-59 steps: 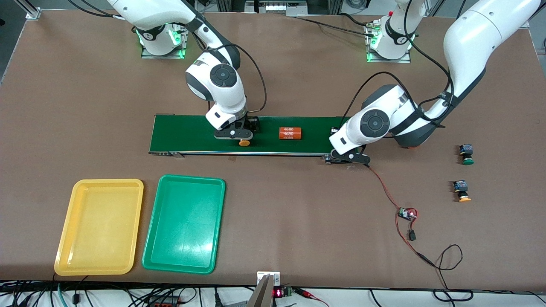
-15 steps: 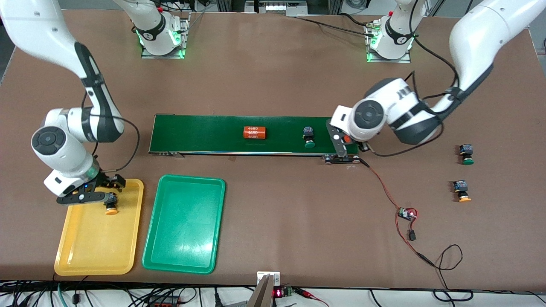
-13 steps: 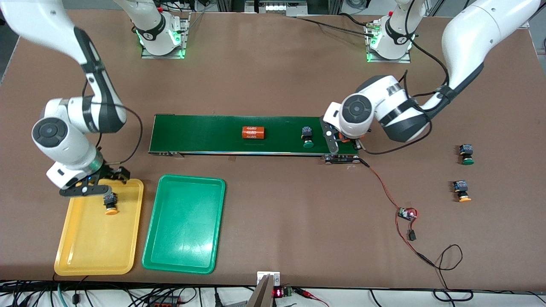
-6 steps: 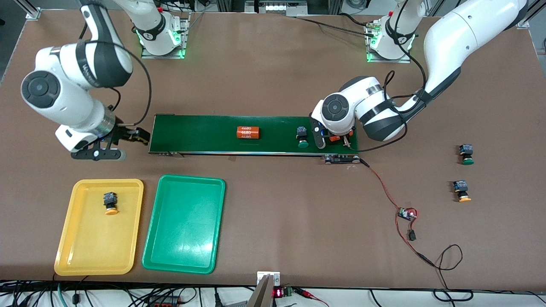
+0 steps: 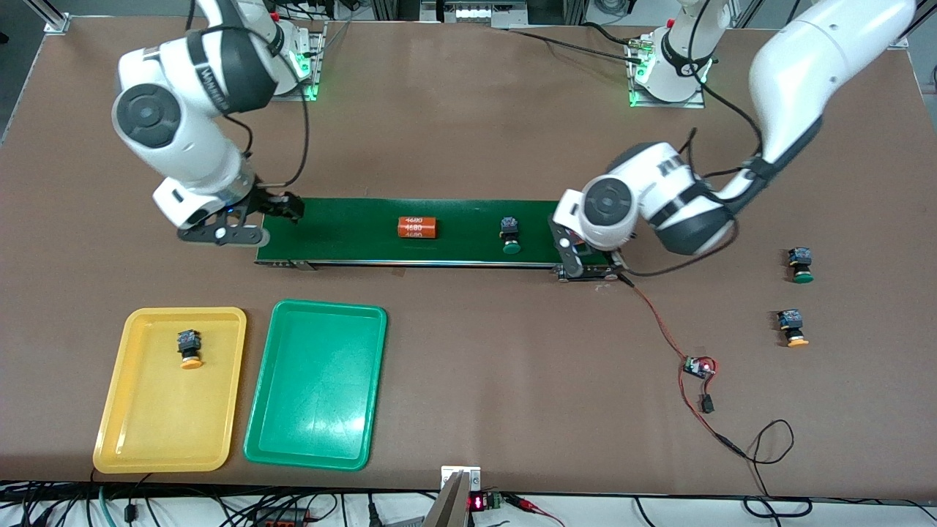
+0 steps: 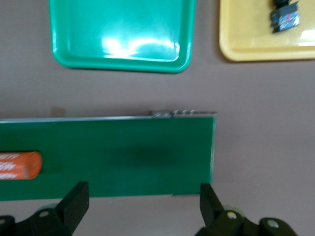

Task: Sort buttons by color to trays
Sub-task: 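Place the orange cylinder on the belt while the right gripper returns to the belt, then grasp the yellow button with the left gripper while the right gripper grasps the green button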

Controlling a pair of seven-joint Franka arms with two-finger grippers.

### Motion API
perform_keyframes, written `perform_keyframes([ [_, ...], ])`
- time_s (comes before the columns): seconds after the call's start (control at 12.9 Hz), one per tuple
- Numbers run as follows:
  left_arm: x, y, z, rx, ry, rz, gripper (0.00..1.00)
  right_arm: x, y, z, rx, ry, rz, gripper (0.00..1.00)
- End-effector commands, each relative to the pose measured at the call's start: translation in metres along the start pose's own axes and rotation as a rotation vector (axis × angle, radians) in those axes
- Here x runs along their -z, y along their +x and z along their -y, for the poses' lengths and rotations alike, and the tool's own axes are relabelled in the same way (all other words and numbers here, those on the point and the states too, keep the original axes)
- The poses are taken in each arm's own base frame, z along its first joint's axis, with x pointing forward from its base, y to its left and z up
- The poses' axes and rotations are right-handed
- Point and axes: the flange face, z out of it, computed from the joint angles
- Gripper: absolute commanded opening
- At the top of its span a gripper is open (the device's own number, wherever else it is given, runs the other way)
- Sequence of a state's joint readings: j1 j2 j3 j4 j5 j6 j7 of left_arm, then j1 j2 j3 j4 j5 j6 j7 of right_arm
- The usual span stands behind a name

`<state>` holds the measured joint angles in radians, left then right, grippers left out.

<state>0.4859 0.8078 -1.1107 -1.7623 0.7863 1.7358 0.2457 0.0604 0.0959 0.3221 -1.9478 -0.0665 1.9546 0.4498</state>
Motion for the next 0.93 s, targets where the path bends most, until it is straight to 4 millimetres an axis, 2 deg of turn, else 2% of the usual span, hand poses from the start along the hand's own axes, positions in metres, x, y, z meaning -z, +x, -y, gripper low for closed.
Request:
perform_keyframes([
  [0.0, 0.008, -0.034, 0.034, 0.264, -0.008, -0.008, 1.0, 0.006, -0.031, 0.041, -0.045, 0.007, -0.014, 1.0],
  [0.23, 0.023, -0.048, 0.045, 0.529, -0.012, 0.028, 1.0, 0.002, -0.045, 0.08, -0.029, 0.037, -0.04, 1.0],
  [0.39, 0.03, -0.066, 0.07, 0.638, -0.015, 0.055, 1.0, -0.008, -0.053, 0.11, -0.044, 0.07, -0.051, 1.0],
  [0.7, 0.006, -0.143, 0.166, 0.869, -0.005, 0.083, 1.0, -0.037, -0.067, 0.168, -0.051, 0.151, -0.073, 1.0],
  [0.85, -0.027, -0.184, 0.206, 0.978, -0.023, 0.121, 1.0, -0.052, -0.079, 0.193, -0.028, 0.163, -0.068, 1.0],
])
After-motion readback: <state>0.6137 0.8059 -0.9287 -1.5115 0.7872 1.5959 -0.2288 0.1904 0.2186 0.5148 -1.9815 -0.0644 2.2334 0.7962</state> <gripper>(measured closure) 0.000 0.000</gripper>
